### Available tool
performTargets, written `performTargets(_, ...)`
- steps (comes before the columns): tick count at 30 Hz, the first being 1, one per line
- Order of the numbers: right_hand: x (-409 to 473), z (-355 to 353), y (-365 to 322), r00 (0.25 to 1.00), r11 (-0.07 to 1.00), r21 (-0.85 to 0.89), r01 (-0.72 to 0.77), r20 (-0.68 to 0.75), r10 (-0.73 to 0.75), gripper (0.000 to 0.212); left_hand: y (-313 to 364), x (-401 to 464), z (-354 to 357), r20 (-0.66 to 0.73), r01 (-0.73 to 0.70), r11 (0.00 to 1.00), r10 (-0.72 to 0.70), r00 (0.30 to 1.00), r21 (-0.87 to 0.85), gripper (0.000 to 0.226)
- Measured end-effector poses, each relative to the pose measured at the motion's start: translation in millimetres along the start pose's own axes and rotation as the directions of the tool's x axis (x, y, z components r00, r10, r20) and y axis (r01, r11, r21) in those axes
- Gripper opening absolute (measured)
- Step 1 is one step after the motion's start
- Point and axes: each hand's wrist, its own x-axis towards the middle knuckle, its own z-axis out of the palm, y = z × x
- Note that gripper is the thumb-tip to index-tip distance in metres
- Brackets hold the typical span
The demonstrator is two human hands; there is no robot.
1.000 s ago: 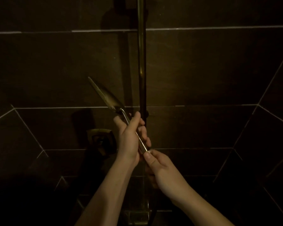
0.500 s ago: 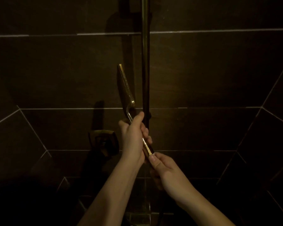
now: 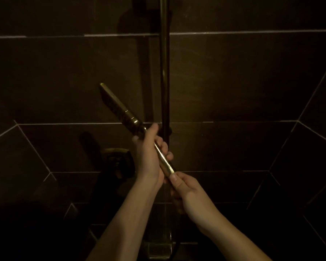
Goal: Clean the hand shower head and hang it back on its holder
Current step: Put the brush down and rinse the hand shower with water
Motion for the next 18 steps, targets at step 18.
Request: performTargets(18,-1,8,2,1.000,0.999,-0.039,0.014,-0.001,-0.014,0.023,1,-2,-5,-0.051,-0.100,0.980,0.110,0.993,0.172,0.032)
